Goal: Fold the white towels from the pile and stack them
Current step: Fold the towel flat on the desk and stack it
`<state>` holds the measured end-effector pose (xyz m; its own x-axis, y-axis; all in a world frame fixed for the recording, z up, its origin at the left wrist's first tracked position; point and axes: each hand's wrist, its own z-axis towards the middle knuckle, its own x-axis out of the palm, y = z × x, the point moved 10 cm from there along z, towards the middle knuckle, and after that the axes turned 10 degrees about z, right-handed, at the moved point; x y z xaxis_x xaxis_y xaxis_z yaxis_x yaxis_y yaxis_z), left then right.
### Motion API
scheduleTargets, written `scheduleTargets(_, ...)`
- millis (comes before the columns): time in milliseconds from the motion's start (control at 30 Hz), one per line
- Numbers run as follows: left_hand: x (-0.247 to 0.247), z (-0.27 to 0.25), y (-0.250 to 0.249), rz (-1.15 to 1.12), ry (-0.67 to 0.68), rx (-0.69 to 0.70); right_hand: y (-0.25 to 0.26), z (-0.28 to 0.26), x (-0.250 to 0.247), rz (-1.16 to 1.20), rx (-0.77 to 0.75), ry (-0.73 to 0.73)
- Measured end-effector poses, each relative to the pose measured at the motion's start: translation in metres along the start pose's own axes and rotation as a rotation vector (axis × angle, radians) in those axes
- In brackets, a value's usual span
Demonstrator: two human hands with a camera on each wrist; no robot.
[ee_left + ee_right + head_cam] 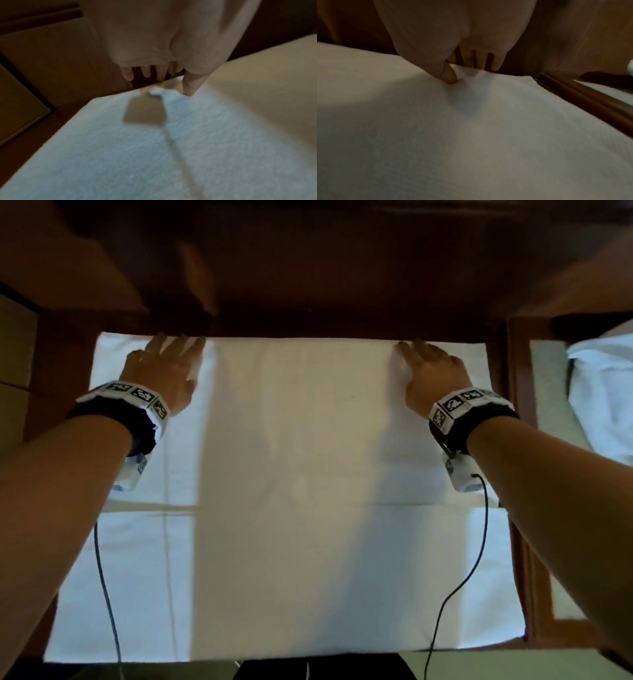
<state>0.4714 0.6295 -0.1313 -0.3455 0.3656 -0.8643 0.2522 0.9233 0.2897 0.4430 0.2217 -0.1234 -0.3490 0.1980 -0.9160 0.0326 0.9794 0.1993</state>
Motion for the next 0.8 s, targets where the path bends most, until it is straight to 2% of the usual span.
scheduleTargets(100, -0.007, 0.001, -0.013, 0.066, -0.079, 0.019, 0.002, -0.003, -0.005, -0.015, -0.041, -0.129)
scheduleTargets(167, -0.017, -0.003, -0.018, 0.068, -0.161, 0.044, 0.001, -0.005, -0.005, -0.029, -0.040, -0.139)
scheduleTargets(267, -0.034, -0.009, -0.013, -0.007, -0.199, 0.042, 0.001, -0.006, -0.017, -0.004, -0.042, -0.150)
scheduleTargets(367, -0.059, -0.019, 0.005, -0.151, -0.227, -0.028, 0.011, -0.013, -0.048, 0.079, -0.064, -0.203)
scheduleTargets(467, -0.081, -0.040, 0.024, -0.253, -0.243, -0.064, 0.012, -0.030, -0.075, 0.198, -0.011, -0.242)
scheduleTargets(567, -0.097, -0.079, 0.030, -0.298, -0.290, -0.010, 0.022, -0.065, -0.092, 0.182, -0.044, -0.291)
scheduleTargets(667, -0.105, -0.138, 0.023, -0.184, -0.453, 0.072, 0.035, -0.121, -0.089, 0.134, -0.096, -0.339)
scheduleTargets(800, -0.068, -0.230, 0.020, -0.041, -0.579, 0.021, 0.041, -0.206, -0.056, 0.087, -0.134, -0.434)
